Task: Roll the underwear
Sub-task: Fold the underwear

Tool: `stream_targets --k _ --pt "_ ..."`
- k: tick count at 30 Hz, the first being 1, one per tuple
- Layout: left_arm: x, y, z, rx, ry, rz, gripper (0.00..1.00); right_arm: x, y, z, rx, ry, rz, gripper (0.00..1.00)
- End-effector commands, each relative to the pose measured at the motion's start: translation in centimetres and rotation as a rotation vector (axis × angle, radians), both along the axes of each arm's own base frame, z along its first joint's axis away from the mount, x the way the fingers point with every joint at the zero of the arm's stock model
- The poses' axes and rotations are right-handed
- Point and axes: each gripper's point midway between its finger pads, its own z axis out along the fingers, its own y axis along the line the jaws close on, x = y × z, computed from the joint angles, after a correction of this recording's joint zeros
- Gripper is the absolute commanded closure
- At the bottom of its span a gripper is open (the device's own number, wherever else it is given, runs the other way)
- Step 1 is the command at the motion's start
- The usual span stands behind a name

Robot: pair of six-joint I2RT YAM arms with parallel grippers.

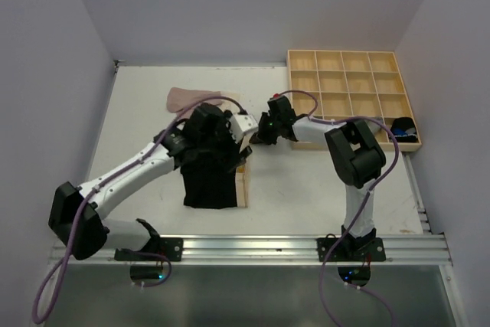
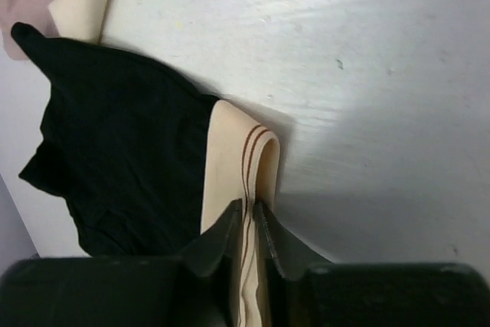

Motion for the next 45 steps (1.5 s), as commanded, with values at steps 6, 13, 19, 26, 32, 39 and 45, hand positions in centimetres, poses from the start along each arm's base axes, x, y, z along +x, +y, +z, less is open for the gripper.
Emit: stream_targets --k 6,13,19,26,32,39,45 --pt "12.2 7.9 4.1 -0.123 -0.065 0.139 0.18 -1.0 -1.6 4.4 -0.109 -0.114 0.190 0.51" --pt "18.5 12.5 -1.8 -0.034 0.044 0.050 0.34 1.9 -2.3 6.4 -0.229 -0.210 0.226 0.45" --pt "22.0 13.2 -4.4 -0.008 -0.002 -0.064 0.40 4.1 -2.1 3.4 -0.298 -0.170 0.238 0.44" --pt "23.4 13.1 -6.8 -0.009 0.013 -0.058 0.38 3.7 -0.8 0.3 -0.259 -0.098 0.295 0.46" --pt "23.3 13.0 -9.0 0.008 0.041 -0.116 0.38 2.2 -0.9 -1.3 -0.233 -0.066 0.315 0.52" --pt "24.1 13.1 -11.4 0.021 0.055 -0.110 0.37 2.0 -0.7 -1.9 -0.208 -0.056 0.329 0.57" --pt "23.9 13.0 -12.5 0.019 0.080 -0.125 0.42 2.3 -0.6 -1.7 -0.191 -0.057 0.329 0.68"
